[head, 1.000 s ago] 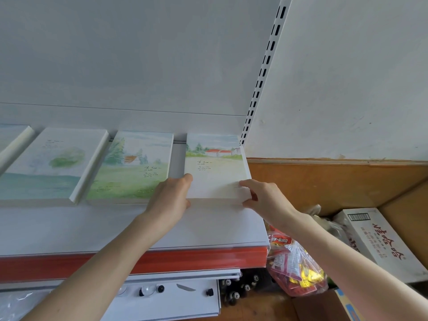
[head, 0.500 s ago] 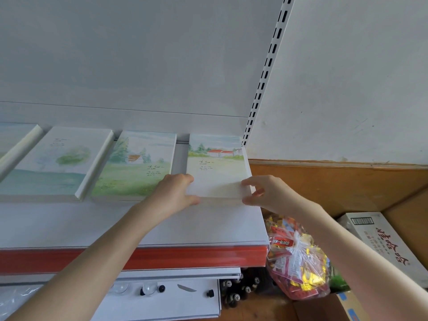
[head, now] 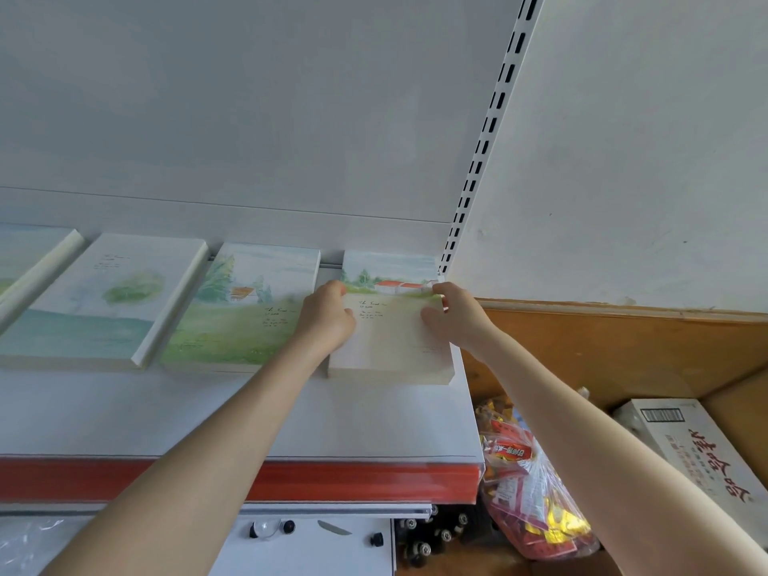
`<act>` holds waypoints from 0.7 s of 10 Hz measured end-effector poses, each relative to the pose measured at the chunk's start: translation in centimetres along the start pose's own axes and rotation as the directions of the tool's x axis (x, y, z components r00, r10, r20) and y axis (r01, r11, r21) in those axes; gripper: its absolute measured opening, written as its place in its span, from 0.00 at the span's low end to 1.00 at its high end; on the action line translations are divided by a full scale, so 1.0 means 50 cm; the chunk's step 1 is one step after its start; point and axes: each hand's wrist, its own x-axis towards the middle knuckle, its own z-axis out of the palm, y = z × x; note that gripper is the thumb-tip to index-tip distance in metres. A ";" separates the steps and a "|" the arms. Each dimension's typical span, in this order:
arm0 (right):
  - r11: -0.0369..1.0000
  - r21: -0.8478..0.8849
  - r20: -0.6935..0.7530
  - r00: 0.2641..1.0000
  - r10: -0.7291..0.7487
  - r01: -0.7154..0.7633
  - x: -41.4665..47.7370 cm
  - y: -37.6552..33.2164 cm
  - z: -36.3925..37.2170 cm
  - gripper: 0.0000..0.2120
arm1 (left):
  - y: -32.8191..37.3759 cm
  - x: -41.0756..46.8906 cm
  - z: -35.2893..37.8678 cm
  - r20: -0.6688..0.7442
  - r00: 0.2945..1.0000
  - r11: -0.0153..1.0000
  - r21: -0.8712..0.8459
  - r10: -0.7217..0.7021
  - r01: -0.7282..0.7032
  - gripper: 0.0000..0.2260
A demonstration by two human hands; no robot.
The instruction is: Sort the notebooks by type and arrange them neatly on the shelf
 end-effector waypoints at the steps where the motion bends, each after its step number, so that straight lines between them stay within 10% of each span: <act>1: 1.000 0.003 -0.001 1.000 -0.002 0.002 0.002 0.001 0.001 0.22 | 0.003 -0.002 0.003 0.007 1.000 1.000 0.027 0.003 -0.003 0.19; 6: 0.983 -0.160 0.130 0.989 -0.069 0.089 -0.044 0.022 -0.022 0.26 | 0.008 -0.012 -0.017 -0.015 0.967 0.913 0.335 0.254 -0.235 0.08; 7: 0.951 -0.271 0.125 0.985 -0.121 0.151 -0.083 0.026 -0.045 0.29 | 0.033 -0.004 -0.045 0.007 0.950 0.875 0.387 0.311 -0.289 0.22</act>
